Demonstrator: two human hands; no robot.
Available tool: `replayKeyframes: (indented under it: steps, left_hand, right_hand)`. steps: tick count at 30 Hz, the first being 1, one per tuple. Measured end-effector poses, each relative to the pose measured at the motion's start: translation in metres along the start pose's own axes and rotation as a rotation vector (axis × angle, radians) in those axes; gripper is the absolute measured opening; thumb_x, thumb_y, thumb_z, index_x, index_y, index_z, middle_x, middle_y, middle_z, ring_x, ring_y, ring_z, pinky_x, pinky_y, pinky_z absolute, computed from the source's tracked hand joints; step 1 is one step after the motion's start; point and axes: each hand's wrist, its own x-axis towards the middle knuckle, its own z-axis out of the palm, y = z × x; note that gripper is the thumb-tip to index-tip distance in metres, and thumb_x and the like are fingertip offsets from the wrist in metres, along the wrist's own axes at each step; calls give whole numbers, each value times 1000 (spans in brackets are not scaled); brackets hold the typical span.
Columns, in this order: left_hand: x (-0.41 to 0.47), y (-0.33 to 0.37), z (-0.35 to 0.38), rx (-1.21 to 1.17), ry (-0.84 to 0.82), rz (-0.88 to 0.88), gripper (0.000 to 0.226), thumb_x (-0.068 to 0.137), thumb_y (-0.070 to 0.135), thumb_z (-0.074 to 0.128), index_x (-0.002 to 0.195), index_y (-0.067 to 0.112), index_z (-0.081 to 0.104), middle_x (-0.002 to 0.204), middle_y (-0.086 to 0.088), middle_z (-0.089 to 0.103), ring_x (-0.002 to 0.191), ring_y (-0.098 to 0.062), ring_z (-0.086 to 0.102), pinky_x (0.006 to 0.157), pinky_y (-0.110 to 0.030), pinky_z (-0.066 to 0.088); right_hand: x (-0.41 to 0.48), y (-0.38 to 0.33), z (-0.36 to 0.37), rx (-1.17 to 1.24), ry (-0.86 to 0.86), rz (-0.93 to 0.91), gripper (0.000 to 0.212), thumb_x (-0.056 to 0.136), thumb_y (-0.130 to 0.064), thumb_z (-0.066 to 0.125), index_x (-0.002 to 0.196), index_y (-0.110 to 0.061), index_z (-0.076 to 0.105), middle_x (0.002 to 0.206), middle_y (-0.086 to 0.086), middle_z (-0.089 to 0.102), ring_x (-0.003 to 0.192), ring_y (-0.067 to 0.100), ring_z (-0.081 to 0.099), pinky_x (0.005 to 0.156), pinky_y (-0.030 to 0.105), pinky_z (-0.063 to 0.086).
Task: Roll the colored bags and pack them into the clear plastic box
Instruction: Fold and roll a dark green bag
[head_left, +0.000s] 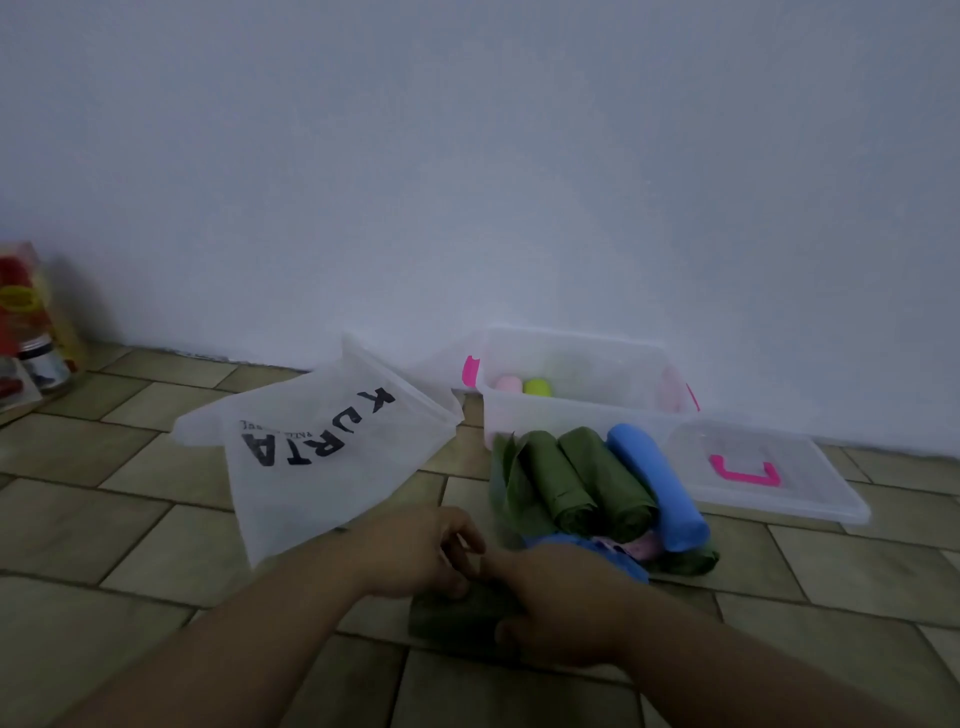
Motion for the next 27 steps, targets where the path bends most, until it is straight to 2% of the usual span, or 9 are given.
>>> replayKeyframes:
  steps: [2,4,6,9,13,16,20,23,27]
  left_hand:
    - [13,13,-28,-193,93,46,35,79,18,73,108,32,60,98,11,69,88,-3,65,79,-20,51]
    - [32,25,-56,-372,365,80,28,84,16,69,108,27,62,101,10,69,92,-8,65,76,-16,51]
    - [56,35,-77,-247,568,73,30,88,22,63,117,29,58,115,12,63,101,-4,59,76,-13,45]
    - [99,45,-83,16,518,46,57,94,35,53,146,23,31,152,2,32,134,-15,35,105,-27,29]
    - [141,44,-58,310,405,-44,71,98,40,39,150,7,4,160,-8,-2,146,-25,-6,117,-40,5]
    - [151,32,-48,439,429,-58,75,96,37,41,150,6,0,159,-9,-10,144,-30,-17,116,-43,0]
    - [151,27,-50,455,395,-26,89,89,38,51,149,7,-7,158,-9,-17,143,-31,-20,116,-45,-1]
    - [151,27,-49,448,376,-26,102,84,42,59,148,7,-11,157,-9,-20,142,-32,-22,115,-46,-2]
    - [151,27,-49,444,380,-26,103,82,42,59,148,7,-12,156,-10,-22,141,-32,-24,115,-43,-5]
  right_hand:
    - [-3,12,-38,53,17,47,37,85,-37,61,119,-34,46,105,-4,57,94,16,56,75,28,42]
    - [-7,36,-84,125,138,144,33,81,-38,65,111,-34,52,100,-8,57,88,10,56,72,23,44]
    - [-2,67,-128,214,344,254,27,80,-34,69,102,-32,54,94,-8,60,80,8,58,65,16,44]
    - [28,121,-166,204,542,504,27,86,-32,64,106,-19,51,93,4,61,79,17,58,63,29,46]
    - [82,166,-158,24,284,793,32,90,-26,58,112,-4,50,99,12,56,81,21,52,64,29,43]
    - [119,177,-132,-38,19,759,24,90,-21,56,106,-3,61,112,14,60,87,22,52,74,30,42]
    - [140,173,-125,-100,-158,668,28,91,-18,52,112,-4,62,124,15,58,105,26,55,85,33,42]
    - [144,175,-126,-107,-196,678,27,88,-19,55,110,-5,63,121,15,59,95,24,55,80,32,43]
    - [150,176,-116,-82,-122,702,31,88,-17,57,116,-4,61,127,15,56,115,27,53,88,33,40]
